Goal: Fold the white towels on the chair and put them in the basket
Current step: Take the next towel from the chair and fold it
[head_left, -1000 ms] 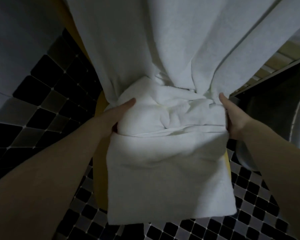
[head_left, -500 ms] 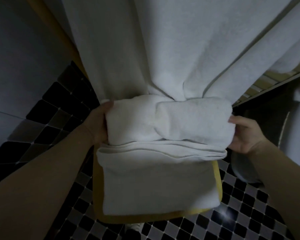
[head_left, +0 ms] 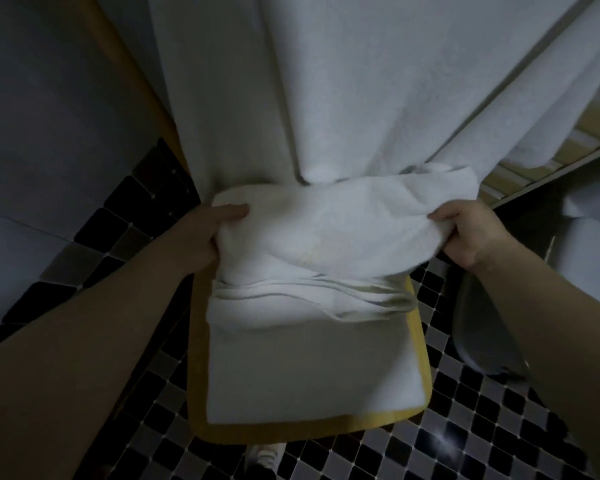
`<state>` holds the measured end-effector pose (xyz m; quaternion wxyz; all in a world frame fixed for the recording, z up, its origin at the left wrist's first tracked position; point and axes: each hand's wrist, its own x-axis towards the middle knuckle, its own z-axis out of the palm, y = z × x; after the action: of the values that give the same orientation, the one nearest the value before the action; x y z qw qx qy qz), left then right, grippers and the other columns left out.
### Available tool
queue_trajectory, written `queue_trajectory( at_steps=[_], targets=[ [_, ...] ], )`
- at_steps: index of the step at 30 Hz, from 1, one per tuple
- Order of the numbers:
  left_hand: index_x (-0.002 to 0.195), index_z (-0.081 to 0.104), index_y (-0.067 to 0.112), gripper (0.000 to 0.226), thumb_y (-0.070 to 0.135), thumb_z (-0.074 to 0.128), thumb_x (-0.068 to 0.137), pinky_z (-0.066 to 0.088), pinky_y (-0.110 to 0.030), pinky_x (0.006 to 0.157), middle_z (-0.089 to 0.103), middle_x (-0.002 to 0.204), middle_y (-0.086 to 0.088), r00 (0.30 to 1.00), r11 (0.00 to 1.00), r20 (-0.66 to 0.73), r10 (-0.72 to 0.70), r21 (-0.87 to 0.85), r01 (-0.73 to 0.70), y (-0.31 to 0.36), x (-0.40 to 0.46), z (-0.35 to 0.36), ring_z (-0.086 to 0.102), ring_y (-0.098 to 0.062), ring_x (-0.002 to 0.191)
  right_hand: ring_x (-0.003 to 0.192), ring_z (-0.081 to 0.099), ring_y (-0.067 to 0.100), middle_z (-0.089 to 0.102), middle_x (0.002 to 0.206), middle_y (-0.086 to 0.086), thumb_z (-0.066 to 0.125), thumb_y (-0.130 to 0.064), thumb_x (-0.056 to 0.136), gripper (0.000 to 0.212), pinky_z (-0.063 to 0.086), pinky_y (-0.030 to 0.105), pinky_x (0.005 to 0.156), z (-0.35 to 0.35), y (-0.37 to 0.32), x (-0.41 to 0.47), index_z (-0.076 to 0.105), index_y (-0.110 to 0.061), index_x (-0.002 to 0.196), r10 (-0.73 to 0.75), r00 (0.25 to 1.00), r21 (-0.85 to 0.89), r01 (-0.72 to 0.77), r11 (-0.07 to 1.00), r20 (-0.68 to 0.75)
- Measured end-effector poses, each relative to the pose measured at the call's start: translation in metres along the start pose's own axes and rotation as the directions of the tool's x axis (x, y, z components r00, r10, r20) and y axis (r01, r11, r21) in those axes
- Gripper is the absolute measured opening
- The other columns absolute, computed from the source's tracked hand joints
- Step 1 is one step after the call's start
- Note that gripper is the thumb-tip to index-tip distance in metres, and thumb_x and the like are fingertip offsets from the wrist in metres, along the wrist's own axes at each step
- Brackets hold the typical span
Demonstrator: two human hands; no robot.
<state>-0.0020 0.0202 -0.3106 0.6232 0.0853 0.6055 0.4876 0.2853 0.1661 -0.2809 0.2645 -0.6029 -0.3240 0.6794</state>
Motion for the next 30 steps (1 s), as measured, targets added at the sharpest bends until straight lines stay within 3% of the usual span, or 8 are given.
queue_trajectory(
  at_steps=[3,6,11,14,19,24,27,30],
  targets=[
    [0.107,0.058,0.013,0.035,-0.012,0.044,0.086,0.055,-0.017,0.06,0.074,0.079,0.009,0.971,0.972,-0.043,0.237,0.022,-0.236,0.008,-0.004,-0.004,0.07,-0.004,0.074,0.107,0.061,0.026,0.06,0.125,0.011,0.043,0.019,0.077,0.057,0.055,0.034,0.079,-0.001,-0.003,0.0,0.054,-0.007,0.126,-0.142,0.99,0.013,0.142,0.99,0.024],
    [0.127,0.05,0.01,0.054,-0.005,0.055,0.076,0.057,-0.028,0.075,0.066,0.112,-0.006,0.936,0.94,-0.095,0.339,-0.004,-0.34,-0.006,-0.01,-0.02,0.067,-0.016,0.096,0.11,0.059,0.022,0.057,0.128,0.007,0.047,0.007,0.088,0.049,0.052,0.03,0.08,-0.006,0.01,-0.009,0.048,-0.01,0.134,-0.2,0.975,0.012,0.2,0.98,0.1],
    [0.139,0.04,0.01,0.051,0.028,0.054,0.093,0.046,-0.039,0.096,0.05,0.136,-0.015,0.921,0.984,-0.388,0.036,0.174,0.034,-0.082,-0.012,-0.035,0.053,-0.032,0.119,0.123,0.044,0.031,0.033,0.149,0.016,0.052,-0.038,0.094,0.072,0.04,0.037,0.088,-0.029,0.068,-0.02,0.018,-0.006,0.148,0.016,0.991,-0.616,-0.097,0.782,-0.135],
    [0.147,0.02,0.007,0.06,0.024,0.048,0.096,0.038,-0.04,0.105,0.032,0.149,-0.014,0.935,0.884,-0.354,-0.031,0.427,0.191,-0.138,-0.023,-0.024,0.04,-0.033,0.13,0.105,0.053,0.03,0.042,0.14,0.024,0.049,-0.026,0.096,0.046,0.044,0.036,0.081,-0.044,0.119,-0.03,0.042,0.002,0.131,0.126,0.986,-0.749,-0.167,0.641,-0.112],
    [0.14,0.03,0.008,0.057,0.032,0.049,0.093,0.039,-0.029,0.075,0.047,0.13,-0.008,0.873,0.739,-0.488,-0.017,0.581,0.339,-0.195,-0.057,-0.011,0.05,-0.029,0.103,0.098,0.052,0.033,0.053,0.126,0.019,0.045,-0.026,0.097,0.033,0.04,0.037,0.076,-0.056,0.191,-0.053,0.042,-0.005,0.122,0.06,0.987,-0.88,-0.158,0.448,-0.147],
    [0.111,0.053,0.006,0.036,0.036,0.052,0.092,0.047,-0.036,0.077,0.057,0.107,-0.012,0.86,0.651,-0.487,0.154,0.705,0.283,-0.211,-0.076,-0.019,0.054,-0.028,0.095,0.111,0.053,0.031,0.056,0.122,0.01,0.058,-0.027,0.09,0.043,0.042,0.038,0.089,-0.059,0.202,-0.064,0.048,-0.005,0.127,0.054,0.985,-0.606,-0.142,0.783,-0.162],
    [0.08,0.047,0.008,0.031,0.037,0.052,0.09,0.044,-0.046,0.088,0.049,0.088,-0.007,0.806,0.52,-0.465,0.366,0.821,0.237,-0.2,-0.082,-0.021,0.048,-0.028,0.097,0.107,0.058,0.025,0.062,0.118,0.001,0.059,-0.01,0.087,0.035,0.045,0.037,0.088,-0.068,0.185,-0.07,0.054,-0.013,0.121,0.156,0.986,-0.303,-0.129,0.944,0.066],
    [0.083,0.051,0.003,0.026,0.028,0.054,0.091,0.045,-0.035,0.067,0.051,0.078,-0.006,0.797,0.714,-0.408,0.444,0.699,-0.04,-0.188,-0.103,-0.02,0.051,-0.02,0.073,0.107,0.059,0.026,0.064,0.118,0.006,0.064,-0.005,0.07,0.047,0.047,0.039,0.09,-0.091,0.172,-0.082,0.059,-0.016,0.116,0.141,0.976,-0.107,-0.124,0.986,0.165]
  ],
)
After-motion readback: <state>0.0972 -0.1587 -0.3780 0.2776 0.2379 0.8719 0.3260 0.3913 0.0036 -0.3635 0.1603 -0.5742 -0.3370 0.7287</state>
